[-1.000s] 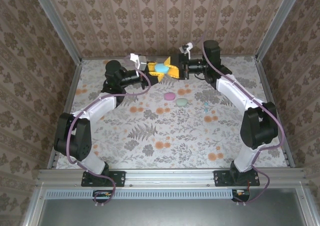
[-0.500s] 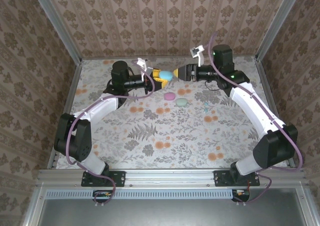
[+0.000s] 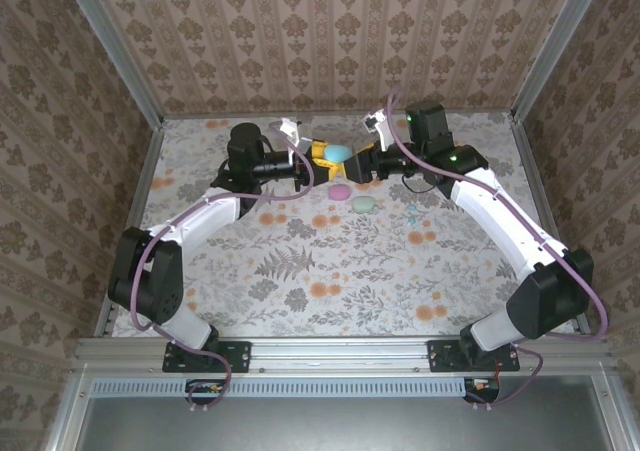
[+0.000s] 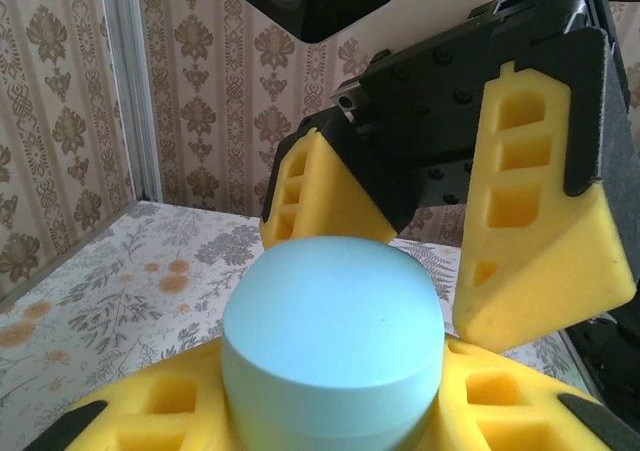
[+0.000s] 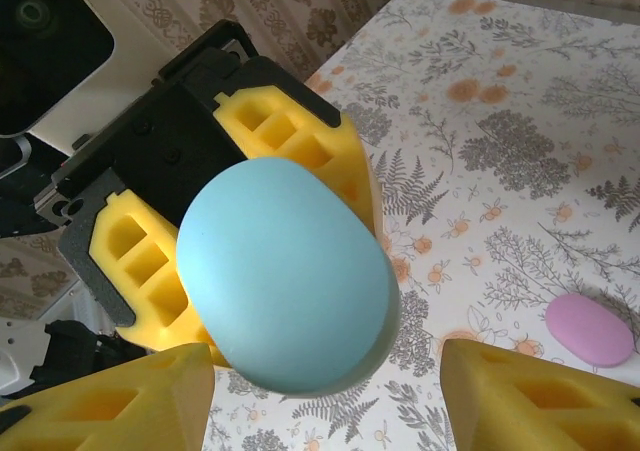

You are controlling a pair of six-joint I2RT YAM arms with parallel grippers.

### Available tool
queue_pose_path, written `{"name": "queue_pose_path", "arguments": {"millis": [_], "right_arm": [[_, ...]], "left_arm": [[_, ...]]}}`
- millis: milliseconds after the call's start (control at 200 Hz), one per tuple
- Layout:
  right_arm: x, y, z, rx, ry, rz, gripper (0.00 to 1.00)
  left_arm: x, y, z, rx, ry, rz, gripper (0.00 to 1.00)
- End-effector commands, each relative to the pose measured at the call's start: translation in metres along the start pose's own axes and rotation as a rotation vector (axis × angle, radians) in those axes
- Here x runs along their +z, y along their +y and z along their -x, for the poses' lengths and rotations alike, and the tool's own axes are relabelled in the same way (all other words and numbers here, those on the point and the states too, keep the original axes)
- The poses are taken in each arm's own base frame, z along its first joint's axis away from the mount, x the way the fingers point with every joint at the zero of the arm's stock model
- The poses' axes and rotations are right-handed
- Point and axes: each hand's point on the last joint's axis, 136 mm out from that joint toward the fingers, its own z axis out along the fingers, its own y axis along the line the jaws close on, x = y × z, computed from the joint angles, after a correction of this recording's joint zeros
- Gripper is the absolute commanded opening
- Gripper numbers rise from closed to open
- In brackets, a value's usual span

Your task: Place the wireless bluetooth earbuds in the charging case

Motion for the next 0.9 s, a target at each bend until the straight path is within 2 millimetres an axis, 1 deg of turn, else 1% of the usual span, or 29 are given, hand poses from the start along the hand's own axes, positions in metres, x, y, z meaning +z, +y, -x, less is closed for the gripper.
{"name": "queue_pose_path", "arguments": {"millis": [0, 135, 290, 410, 510, 605, 725, 820, 895], "right_arm": [[0.004, -0.006, 0.002, 0.006, 0.007, -0.037, 0.62], [0.003, -0.014, 0.004, 0.029, 0.001, -0.078, 0.61], [0.000, -0.016, 0.016, 0.124, -0.032, -0.049, 0.60], [-0.005, -0.026, 0.022, 0.196, -0.044, -0.055, 0.59], [-0.005, -0.033, 0.022, 0.229, -0.045, -0.069, 0.59], [-0.004, -0.035, 0.023, 0.247, -0.047, -0.069, 0.59], [-0.003, -0.032, 0.027, 0.262, -0.056, -0.052, 0.59], [-0.003, -0.037, 0.028, 0.281, -0.061, -0.071, 0.60], [-0.004, -0.035, 0.030, 0.295, -0.067, -0.065, 0.61]], "left_arm": [[-0.004, -0.016, 0.029, 0.067, -0.039, -0.036, 0.28], [-0.005, -0.020, 0.031, 0.077, -0.040, -0.050, 0.28], [-0.005, -0.024, 0.027, 0.090, -0.026, -0.064, 0.28], [-0.006, -0.025, 0.024, 0.103, -0.016, -0.067, 0.28], [-0.007, -0.026, 0.025, 0.108, -0.016, -0.068, 0.28], [-0.006, -0.026, 0.024, 0.106, -0.015, -0.067, 0.28], [-0.006, -0.025, 0.023, 0.105, -0.014, -0.062, 0.28], [-0.006, -0.024, 0.023, 0.104, -0.013, -0.059, 0.28], [-0.005, -0.023, 0.023, 0.106, -0.012, -0.055, 0.28]]}}
